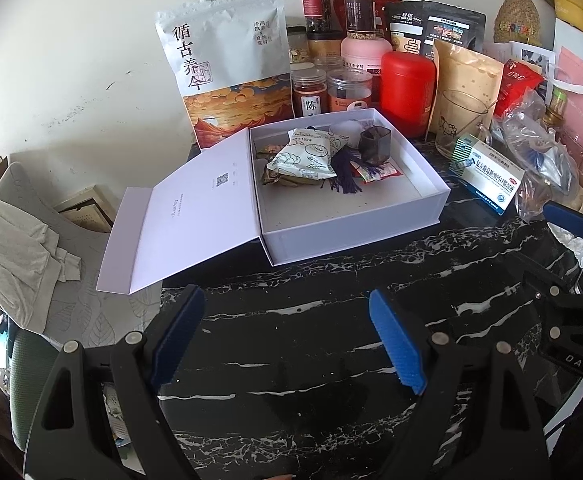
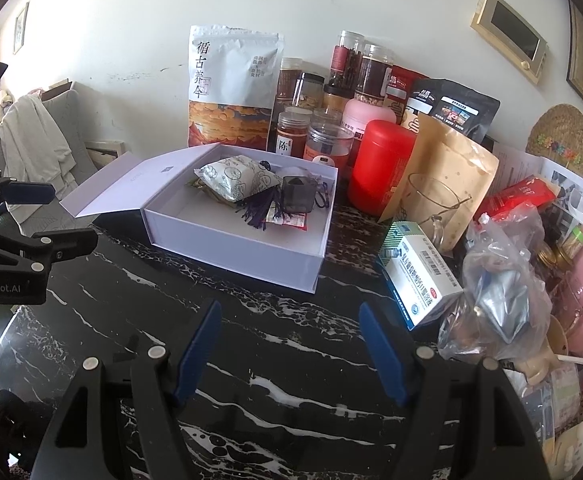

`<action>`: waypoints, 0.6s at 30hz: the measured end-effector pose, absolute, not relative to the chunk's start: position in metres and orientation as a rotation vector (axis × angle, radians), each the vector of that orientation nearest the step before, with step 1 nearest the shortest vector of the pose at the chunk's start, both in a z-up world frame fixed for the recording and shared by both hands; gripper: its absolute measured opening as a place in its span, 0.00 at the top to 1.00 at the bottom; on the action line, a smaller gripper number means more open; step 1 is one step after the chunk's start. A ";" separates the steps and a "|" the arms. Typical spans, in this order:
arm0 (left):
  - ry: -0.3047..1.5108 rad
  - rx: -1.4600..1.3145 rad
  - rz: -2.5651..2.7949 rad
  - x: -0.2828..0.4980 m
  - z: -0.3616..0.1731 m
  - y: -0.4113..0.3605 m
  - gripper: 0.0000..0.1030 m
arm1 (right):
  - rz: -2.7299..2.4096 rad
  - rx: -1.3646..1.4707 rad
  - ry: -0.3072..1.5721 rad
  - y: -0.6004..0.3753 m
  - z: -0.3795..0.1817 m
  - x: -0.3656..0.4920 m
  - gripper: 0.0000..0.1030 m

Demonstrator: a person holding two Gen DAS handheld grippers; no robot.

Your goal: Organize objects

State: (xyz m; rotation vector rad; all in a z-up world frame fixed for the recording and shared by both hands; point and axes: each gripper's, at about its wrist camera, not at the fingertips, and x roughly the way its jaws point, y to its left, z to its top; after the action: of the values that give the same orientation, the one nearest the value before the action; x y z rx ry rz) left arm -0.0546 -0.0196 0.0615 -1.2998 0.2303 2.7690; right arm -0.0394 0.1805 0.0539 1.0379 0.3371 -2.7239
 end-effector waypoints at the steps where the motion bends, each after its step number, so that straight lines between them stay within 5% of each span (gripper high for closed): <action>1: 0.232 -1.300 2.768 -0.055 0.061 -0.019 0.19 | -2.723 1.041 0.336 0.181 0.053 -0.039 0.30; 18: 0.247 -1.305 2.724 -0.055 0.053 -0.016 0.19 | -2.721 1.080 0.337 0.181 0.047 -0.043 0.30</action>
State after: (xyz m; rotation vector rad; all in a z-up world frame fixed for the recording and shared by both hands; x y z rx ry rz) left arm -0.0552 -0.0163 0.0527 -1.3052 0.2468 2.7239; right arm -0.0428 0.1806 0.0468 1.0802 0.3366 -2.7210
